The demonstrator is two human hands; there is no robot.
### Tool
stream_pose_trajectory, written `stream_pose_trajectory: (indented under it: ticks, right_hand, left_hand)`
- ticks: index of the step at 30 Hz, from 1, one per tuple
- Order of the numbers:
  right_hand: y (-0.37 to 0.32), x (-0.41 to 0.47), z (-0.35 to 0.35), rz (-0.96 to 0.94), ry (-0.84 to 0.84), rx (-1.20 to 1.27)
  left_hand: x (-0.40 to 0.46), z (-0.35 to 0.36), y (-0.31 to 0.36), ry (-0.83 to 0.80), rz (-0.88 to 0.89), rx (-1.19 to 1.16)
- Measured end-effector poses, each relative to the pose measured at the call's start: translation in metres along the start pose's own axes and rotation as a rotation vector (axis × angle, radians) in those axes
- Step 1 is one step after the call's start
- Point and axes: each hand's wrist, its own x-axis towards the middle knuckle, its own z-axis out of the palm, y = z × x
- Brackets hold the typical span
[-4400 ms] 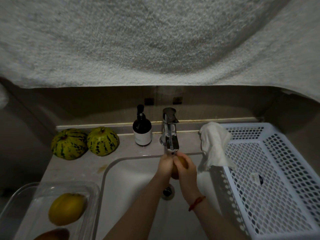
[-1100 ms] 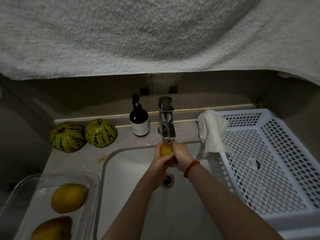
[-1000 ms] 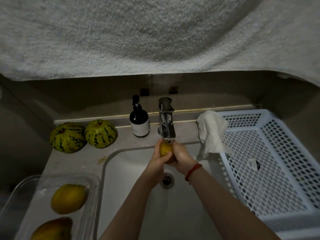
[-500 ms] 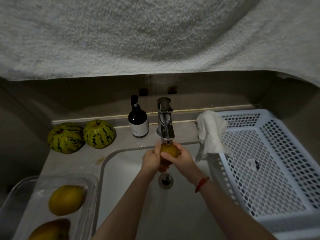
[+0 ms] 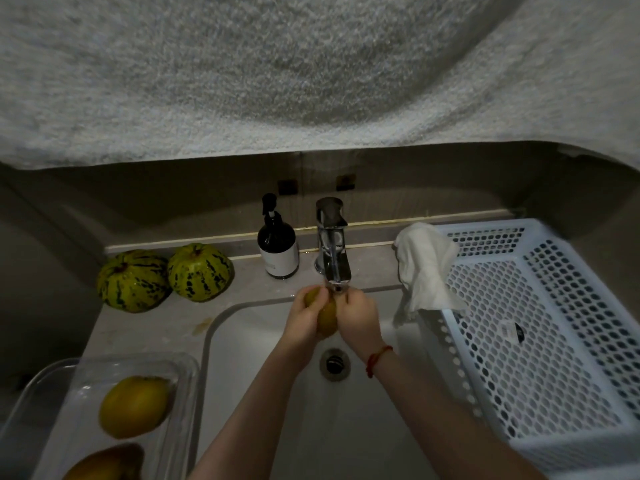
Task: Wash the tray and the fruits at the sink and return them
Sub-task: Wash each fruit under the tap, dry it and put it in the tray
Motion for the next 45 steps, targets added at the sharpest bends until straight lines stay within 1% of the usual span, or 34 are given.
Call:
stream_pose_trajectory:
  ticks: [1,2,3,4,6,8,10,11,13,15,17,19,20,22,23,25,27,30,31,33,35,37,38,40,42,44,45]
  right_hand:
    - [-0.002,-0.001,0.0,-0.042,-0.035,-0.046]
    - [-0.004,-0.002,0.0,-0.066,-0.08,-0.004]
    - [-0.005,-0.004,-0.001,-0.09,-0.141,0.102]
    - [-0.005,-0.004,-0.002,-0.127,-0.214,0.185]
    - [0.001,-0.005,-0.004,-0.176,-0.302,0.233]
    - [0.008,-0.005,-0.007,-0.087,-0.267,0.342]
    - [0.012,-0.002,-0.004,0.011,-0.172,0.419]
    - [0.013,0.002,-0.001,0.063,-0.112,0.438]
    - [0.009,0.008,0.007,0.234,0.01,0.557]
    - [0.006,0.015,0.013,0.417,0.059,0.642]
    - [0.003,0.019,0.013,0.574,-0.012,0.711]
    - [-0.001,0.017,0.011,0.663,-0.107,0.875]
    - [-0.003,0.015,0.01,0.64,-0.114,0.922]
    - [-0.003,0.008,0.013,0.463,-0.086,0.938]
    - [-0.003,0.002,0.015,0.331,-0.075,0.886]
    - [0.0,-0.009,0.013,0.098,-0.063,0.679]
    - [0.006,-0.015,0.007,-0.051,-0.066,0.536]
    - [0.017,-0.021,-0.003,-0.251,-0.135,0.375]
    - [0.021,-0.022,-0.005,-0.293,-0.159,0.352]
    - [0.022,-0.02,-0.007,-0.317,-0.207,0.391]
    - [0.019,-0.016,-0.007,-0.201,-0.226,0.482]
    - [0.016,-0.007,-0.005,-0.021,-0.182,0.51]
    - [0.016,-0.002,-0.004,0.036,-0.148,0.498]
    - [0.014,0.007,-0.001,0.1,-0.105,0.468]
    - [0.01,0.014,0.004,0.229,-0.102,0.458]
    - [0.006,0.015,0.009,0.372,-0.135,0.502]
    - [0.004,0.014,0.011,0.416,-0.156,0.549]
  left_hand:
    - [0.002,0.001,-0.001,0.017,-0.046,-0.022]
    - [0.004,0.003,-0.002,0.027,-0.106,-0.052]
    - [0.005,0.005,-0.003,0.038,-0.164,-0.092]
    - [0.007,0.006,-0.004,0.051,-0.196,-0.113]
    - [0.008,0.007,-0.004,0.074,-0.214,-0.069]
    - [0.009,0.012,-0.002,0.089,-0.259,-0.047]
    - [0.008,0.02,-0.001,0.112,-0.315,-0.06]
    - [0.009,0.023,-0.003,0.136,-0.287,-0.042]
    - [0.007,0.027,-0.009,0.146,-0.116,0.094]
    - [0.002,0.028,-0.013,0.131,0.049,0.132]
    - [0.0,0.026,-0.01,0.099,0.109,0.116]
    - [0.001,0.022,-0.006,0.065,0.134,0.158]
    - [0.002,0.02,-0.004,0.046,0.143,0.173]
    - [0.002,0.016,0.0,0.045,0.144,0.167]
    - [0.003,0.015,0.003,0.052,0.132,0.158]
    - [0.009,0.014,0.006,0.068,0.068,0.186]
    - [0.017,0.013,0.007,0.091,-0.055,0.163]
    - [0.022,0.012,0.009,0.129,-0.361,-0.071]
    - [0.021,0.01,0.01,0.135,-0.432,-0.141]
    - [0.018,0.005,0.009,0.094,-0.48,-0.162]
    - [0.013,-0.001,0.007,0.011,-0.445,-0.058]
    - [0.01,-0.003,0.004,-0.044,-0.355,0.174]
    - [0.007,-0.002,0.001,-0.062,-0.301,0.276]
    - [0.005,0.0,-0.006,-0.028,-0.181,0.429]
    - [0.005,-0.001,-0.012,0.073,0.019,0.577]
    - [0.003,-0.004,-0.015,0.019,0.167,0.603]
    - [0.002,-0.004,-0.016,-0.019,0.191,0.571]
